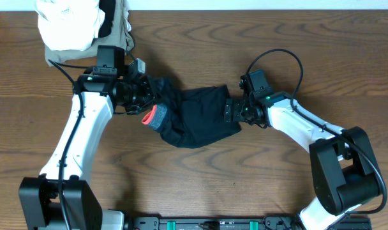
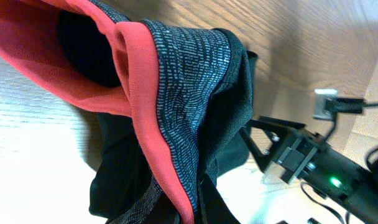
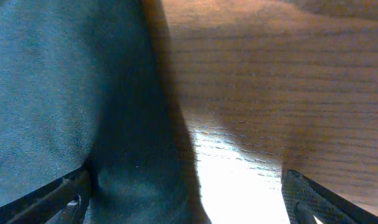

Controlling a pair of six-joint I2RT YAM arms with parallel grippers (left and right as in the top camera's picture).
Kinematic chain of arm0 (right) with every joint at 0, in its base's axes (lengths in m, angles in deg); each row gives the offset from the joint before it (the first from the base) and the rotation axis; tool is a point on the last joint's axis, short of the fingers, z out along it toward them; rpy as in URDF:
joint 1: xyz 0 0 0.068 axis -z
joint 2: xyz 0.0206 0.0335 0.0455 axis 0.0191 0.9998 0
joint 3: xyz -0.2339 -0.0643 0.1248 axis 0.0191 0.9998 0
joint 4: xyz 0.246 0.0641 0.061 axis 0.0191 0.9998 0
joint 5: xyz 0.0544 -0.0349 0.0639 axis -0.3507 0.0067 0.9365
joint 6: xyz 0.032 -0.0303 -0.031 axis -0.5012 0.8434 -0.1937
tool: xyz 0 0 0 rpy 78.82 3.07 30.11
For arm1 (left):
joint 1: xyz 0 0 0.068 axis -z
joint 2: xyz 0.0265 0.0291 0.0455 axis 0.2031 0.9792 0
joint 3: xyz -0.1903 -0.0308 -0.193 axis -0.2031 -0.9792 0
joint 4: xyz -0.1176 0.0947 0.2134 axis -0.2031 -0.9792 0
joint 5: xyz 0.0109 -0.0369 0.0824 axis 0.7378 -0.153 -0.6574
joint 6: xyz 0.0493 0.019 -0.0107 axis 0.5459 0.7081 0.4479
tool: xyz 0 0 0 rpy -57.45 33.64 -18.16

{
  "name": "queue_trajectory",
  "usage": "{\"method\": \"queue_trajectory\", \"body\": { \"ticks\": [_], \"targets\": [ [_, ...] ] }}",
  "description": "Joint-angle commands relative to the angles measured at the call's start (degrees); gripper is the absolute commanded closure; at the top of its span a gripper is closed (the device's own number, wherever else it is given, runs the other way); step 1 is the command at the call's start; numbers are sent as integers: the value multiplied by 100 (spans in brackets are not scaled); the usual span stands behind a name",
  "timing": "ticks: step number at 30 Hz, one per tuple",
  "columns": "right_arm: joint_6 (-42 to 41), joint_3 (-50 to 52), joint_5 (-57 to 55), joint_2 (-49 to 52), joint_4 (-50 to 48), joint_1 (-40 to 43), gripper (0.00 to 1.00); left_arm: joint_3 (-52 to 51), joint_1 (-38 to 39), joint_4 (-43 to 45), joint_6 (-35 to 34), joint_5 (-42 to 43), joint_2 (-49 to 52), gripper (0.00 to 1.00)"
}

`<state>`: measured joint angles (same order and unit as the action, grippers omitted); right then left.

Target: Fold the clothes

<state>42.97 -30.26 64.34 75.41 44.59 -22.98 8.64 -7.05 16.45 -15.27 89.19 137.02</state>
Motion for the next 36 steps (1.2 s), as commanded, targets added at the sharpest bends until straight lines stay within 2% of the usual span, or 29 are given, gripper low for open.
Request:
{"method": "queue_trajectory", "body": {
  "ticks": [1, 8, 12, 15, 25, 36],
  "targets": [
    [-83, 31, -92, 66, -24, -39, 5, 184, 179, 127, -155, 131, -260, 95],
    [-144, 31, 11, 66, -28, -146, 5, 181, 538, 374, -378, 28, -271, 94],
    [-214, 31, 11, 66, -39, -234, 4, 181, 730, 404, -664, -538, -271, 93],
    [-214, 31, 11, 66, -37, -240, 4, 181, 870, 470, -667, -925, -262, 87],
    [-367, 31, 59, 66, -26, -256, 4, 177, 1290, 1099, -1248, -944, -225, 87],
    [-365, 31, 101, 66, -22, -262, 4, 175, 1910, 1495, -1475, -1209, -55, 86]
  ]
}}
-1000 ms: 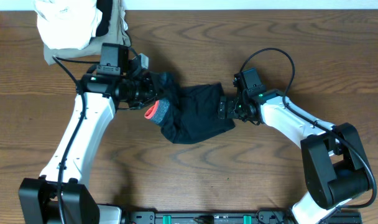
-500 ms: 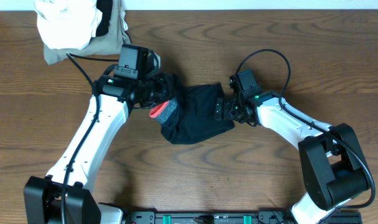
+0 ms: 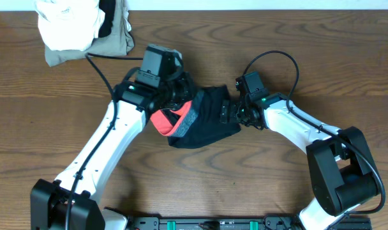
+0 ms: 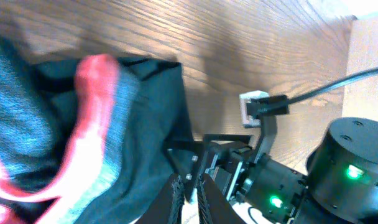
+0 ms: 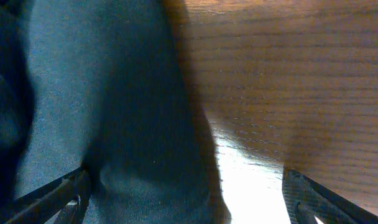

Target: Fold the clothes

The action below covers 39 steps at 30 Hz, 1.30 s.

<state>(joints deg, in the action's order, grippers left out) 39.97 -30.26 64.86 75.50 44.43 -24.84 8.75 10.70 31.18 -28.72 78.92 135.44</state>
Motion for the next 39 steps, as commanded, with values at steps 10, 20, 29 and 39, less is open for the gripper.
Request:
{"method": "queue_trajectory", "body": {
  "ticks": [10, 20, 29, 39],
  "targets": [
    [-35, 31, 39, 57, 74, -70, 2, 166, -389, -809, 192, -330, -136, 20],
    [-15, 31, 42, 57, 24, -63, 1, 26, -1810, -2387, 1082, -249, -136, 15],
    [-15, 31, 44, 57, 7, -66, 1, -422, -1849, -2223, 1071, -144, 188, 7],
    [15, 31, 44, 57, 7, -66, 1, -551, -1849, -1792, 1121, -48, 887, 4]
  ]
}}
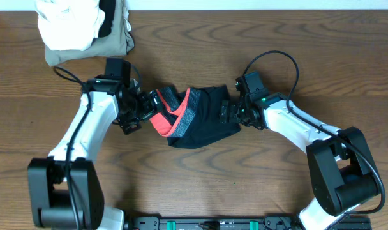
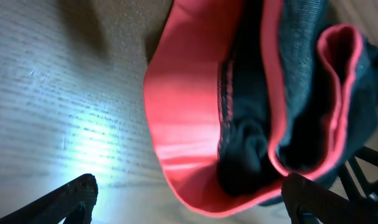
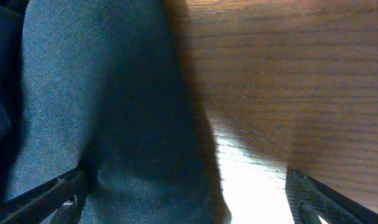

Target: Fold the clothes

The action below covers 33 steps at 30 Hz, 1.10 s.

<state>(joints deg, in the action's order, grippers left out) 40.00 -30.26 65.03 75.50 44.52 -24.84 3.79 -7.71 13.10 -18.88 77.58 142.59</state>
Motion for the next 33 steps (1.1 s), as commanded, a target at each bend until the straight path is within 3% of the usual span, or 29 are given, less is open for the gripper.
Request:
{"method": "queue_trajectory", "body": {
  "ticks": [1, 5, 19, 33],
  "targets": [
    [50, 31, 26, 57, -4, -66, 1, -55, -9, 55, 160, 107, 262, 4],
    [103, 31, 24, 57, -4, -63, 1, -55, -9, 339, 507, 573, 540, 3],
    [111, 31, 26, 57, -24, -55, 1, -114, -2, 1145, 546, 1300, 726, 2],
    [109, 31, 28, 57, -66, -55, 1, -114, 496, 1449, 446, 1303, 726, 2]
  ]
}}
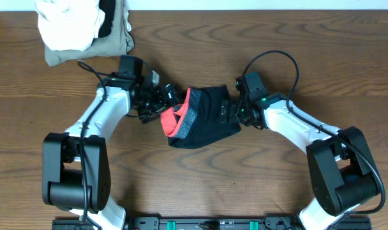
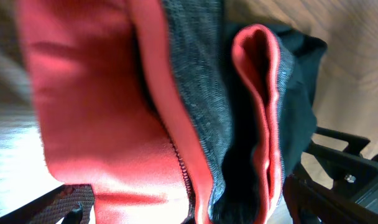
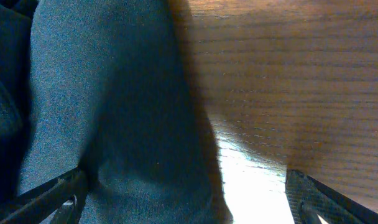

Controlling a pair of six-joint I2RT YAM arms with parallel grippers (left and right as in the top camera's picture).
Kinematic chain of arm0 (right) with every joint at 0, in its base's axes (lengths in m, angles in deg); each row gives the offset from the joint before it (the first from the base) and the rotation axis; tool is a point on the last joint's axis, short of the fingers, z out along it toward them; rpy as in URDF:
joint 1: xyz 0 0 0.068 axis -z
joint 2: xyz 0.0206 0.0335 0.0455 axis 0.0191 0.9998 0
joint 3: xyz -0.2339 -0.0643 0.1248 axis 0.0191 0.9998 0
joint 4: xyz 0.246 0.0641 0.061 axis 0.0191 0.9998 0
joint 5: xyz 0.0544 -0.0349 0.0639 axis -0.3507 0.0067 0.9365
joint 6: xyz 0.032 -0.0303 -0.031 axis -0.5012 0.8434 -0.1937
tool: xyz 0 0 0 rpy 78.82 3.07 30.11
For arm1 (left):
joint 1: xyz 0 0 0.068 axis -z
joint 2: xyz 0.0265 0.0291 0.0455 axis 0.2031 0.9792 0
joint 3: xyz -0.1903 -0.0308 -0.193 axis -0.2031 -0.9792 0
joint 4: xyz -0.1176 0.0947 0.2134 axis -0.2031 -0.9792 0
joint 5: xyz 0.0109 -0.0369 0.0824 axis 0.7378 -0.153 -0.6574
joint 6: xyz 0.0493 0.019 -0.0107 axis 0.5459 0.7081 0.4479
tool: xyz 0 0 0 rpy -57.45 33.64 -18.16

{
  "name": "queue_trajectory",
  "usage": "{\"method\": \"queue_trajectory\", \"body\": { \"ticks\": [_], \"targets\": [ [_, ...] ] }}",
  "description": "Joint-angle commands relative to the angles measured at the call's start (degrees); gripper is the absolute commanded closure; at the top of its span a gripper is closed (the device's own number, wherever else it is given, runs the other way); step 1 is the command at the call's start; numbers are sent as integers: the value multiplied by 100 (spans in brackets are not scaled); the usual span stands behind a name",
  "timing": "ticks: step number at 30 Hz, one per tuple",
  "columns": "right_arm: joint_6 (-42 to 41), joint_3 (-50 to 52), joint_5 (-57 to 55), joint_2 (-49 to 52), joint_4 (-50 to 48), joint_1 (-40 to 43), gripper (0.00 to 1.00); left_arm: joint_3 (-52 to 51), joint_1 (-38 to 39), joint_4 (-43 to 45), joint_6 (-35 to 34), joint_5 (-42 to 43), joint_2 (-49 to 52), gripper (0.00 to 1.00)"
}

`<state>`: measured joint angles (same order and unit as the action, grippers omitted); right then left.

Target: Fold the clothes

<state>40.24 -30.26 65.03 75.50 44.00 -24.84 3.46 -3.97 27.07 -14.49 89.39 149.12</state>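
Observation:
A dark garment with a red and grey waistband lies bunched at the table's middle, the band folded back over its left part. My left gripper is open at the left end, and the red band fills the gap between its fingers. At the garment's right edge my right gripper is open low over the wood. Dark cloth lies against its left finger, bare table by the other.
A heap of white, beige and black clothes sits at the far left corner. The wooden table surrounds the garment. The right arm's cable loops above its wrist.
My left gripper has moved right, from just left of the garment to up against the red waistband. The band's fold now sits further right and more bunched. The right gripper has not moved.
At first the garment was spread wider, my left gripper at its waist end on the left and the right one at its right edge. Then the left arm was over the garment's middle with the waistband. Later it stood open left of the folded band, now against it.

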Motion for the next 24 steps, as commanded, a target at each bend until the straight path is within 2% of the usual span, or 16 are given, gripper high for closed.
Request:
{"method": "queue_trajectory", "body": {
  "ticks": [1, 15, 24],
  "targets": [
    [85, 31, 28, 57, -15, -55, 1, -81, 155, 92, -50, 120, 72, 3],
    [83, 31, 39, 57, -15, -55, 1, -81, 516, 529, -127, 72, 72, 3],
    [61, 31, 52, 57, -15, -55, 1, -81, 855, 538, -225, -656, 72, 4]
  ]
}}
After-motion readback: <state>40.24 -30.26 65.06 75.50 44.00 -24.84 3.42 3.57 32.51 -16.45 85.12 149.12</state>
